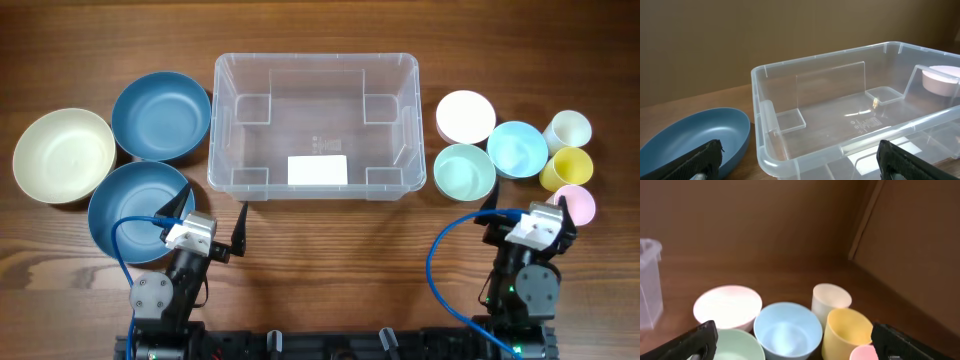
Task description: Pack container
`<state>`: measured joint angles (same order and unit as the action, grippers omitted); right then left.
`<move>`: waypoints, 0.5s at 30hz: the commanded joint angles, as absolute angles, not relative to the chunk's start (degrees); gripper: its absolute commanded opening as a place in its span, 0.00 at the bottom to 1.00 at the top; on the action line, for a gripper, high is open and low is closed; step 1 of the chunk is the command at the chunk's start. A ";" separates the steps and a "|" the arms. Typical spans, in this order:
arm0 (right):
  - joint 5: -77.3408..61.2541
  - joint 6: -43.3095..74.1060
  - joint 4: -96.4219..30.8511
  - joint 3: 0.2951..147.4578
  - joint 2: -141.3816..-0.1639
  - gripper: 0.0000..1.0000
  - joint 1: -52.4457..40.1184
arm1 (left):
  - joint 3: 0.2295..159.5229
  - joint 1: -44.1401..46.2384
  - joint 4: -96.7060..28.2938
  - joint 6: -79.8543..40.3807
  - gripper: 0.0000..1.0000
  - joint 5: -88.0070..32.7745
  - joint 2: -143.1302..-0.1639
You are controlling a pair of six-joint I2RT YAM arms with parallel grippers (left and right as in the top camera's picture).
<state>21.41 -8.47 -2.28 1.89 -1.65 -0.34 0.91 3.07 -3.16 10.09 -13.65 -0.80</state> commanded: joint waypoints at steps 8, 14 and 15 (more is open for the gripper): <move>20.88 -8.97 -2.15 2.00 -0.27 1.00 -0.67 | 0.34 3.42 -2.90 11.22 1.00 -14.72 -0.38; 20.88 -8.99 -2.15 2.00 -0.67 1.00 -0.67 | 2.79 3.42 -1.23 6.15 1.00 -15.35 -0.38; 20.88 -8.99 -2.17 2.00 -0.71 1.00 -0.67 | 4.69 3.42 -3.16 4.36 1.00 -14.66 -0.38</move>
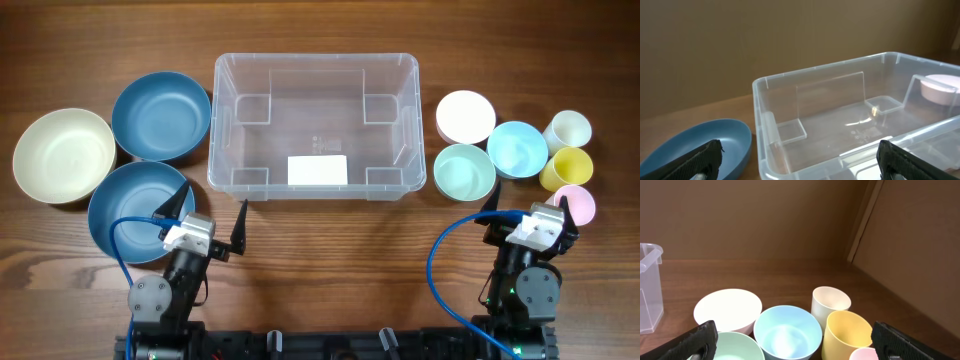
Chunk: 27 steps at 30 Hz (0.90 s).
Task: Pack container
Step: 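Reach the left gripper to the front dark blue bowl rim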
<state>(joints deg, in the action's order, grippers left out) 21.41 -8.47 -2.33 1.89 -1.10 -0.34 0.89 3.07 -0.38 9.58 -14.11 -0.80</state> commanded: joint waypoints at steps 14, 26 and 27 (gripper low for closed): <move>20.88 -8.99 -2.15 2.00 -0.80 1.00 -0.67 | 62.35 3.42 -41.76 3.86 1.00 -2.48 -27.14; 20.88 -8.99 -2.15 2.00 -0.80 1.00 -0.67 | 64.88 3.42 -47.40 -11.35 1.00 8.08 -29.10; 20.88 -8.99 -2.17 2.00 -0.80 1.00 -0.67 | 64.88 3.42 -51.00 -19.20 1.00 16.47 -29.45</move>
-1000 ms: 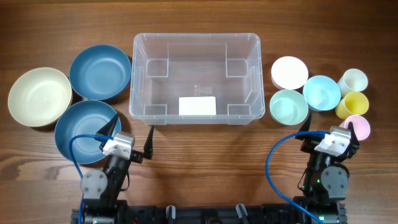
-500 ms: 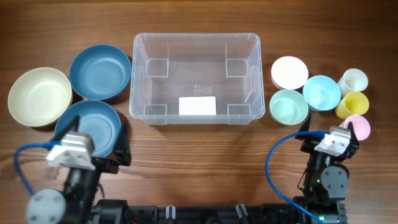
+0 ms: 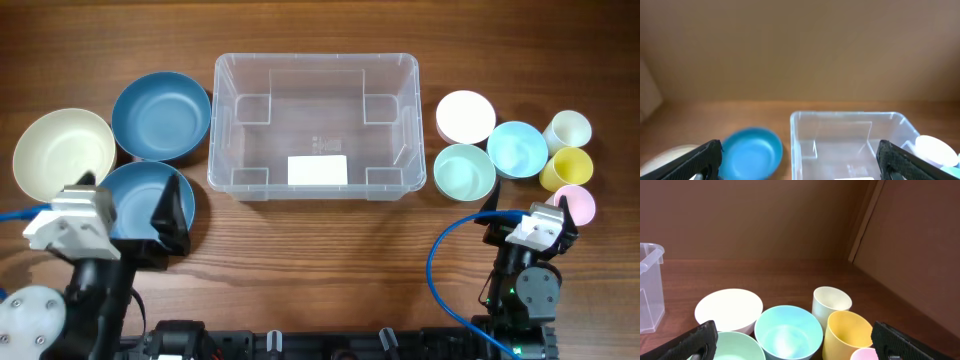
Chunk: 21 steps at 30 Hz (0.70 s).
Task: Pack container
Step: 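Reach the left gripper to the front dark blue bowl rim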
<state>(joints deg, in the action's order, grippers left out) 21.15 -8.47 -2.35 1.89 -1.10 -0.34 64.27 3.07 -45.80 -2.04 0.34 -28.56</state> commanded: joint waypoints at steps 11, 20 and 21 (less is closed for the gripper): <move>20.88 -8.99 -2.15 2.00 -0.80 1.00 -0.67 | 64.77 3.40 -69.21 -47.75 1.00 29.36 -42.46; 20.88 -8.97 -2.15 2.00 -0.80 1.00 -0.67 | 64.73 -8.23 -67.53 -50.92 1.00 17.43 -57.28; 20.88 -8.97 -2.15 2.00 -0.80 1.00 -0.67 | 64.73 -10.44 -66.70 -49.43 1.00 16.25 -58.37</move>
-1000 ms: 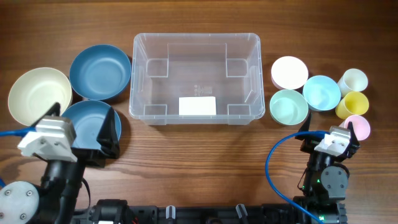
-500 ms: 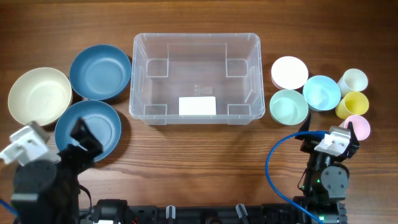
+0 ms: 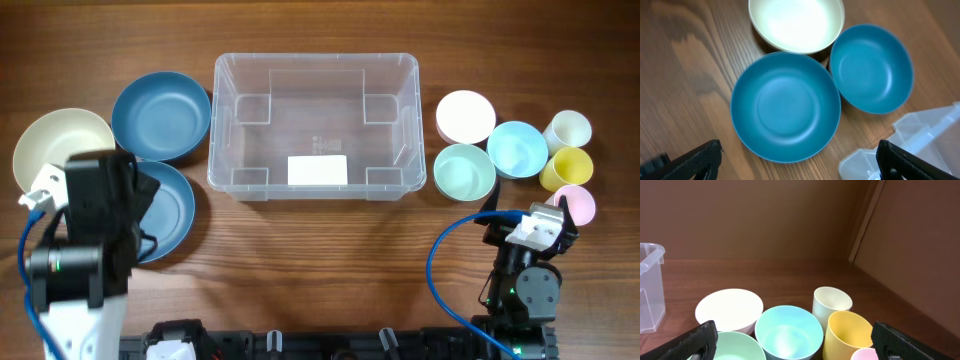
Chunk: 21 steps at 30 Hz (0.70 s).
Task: Pack container
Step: 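Reach the left gripper to the front dark blue bowl rim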
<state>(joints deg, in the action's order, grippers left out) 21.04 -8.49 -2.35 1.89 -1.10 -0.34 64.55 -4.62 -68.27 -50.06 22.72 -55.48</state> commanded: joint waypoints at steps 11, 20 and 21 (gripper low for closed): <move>20.88 -8.97 -2.15 2.00 -0.80 1.00 -0.67 | 64.73 -36.93 -63.61 -29.95 0.95 -3.20 -64.53; 20.88 -8.99 -2.15 2.00 -0.80 1.00 -0.67 | 64.73 -41.95 -62.96 -22.68 0.96 -9.65 -74.30; 20.88 -8.97 -2.15 2.00 -0.80 1.00 -0.67 | 64.73 -41.95 -62.85 -22.65 0.97 -10.04 -75.13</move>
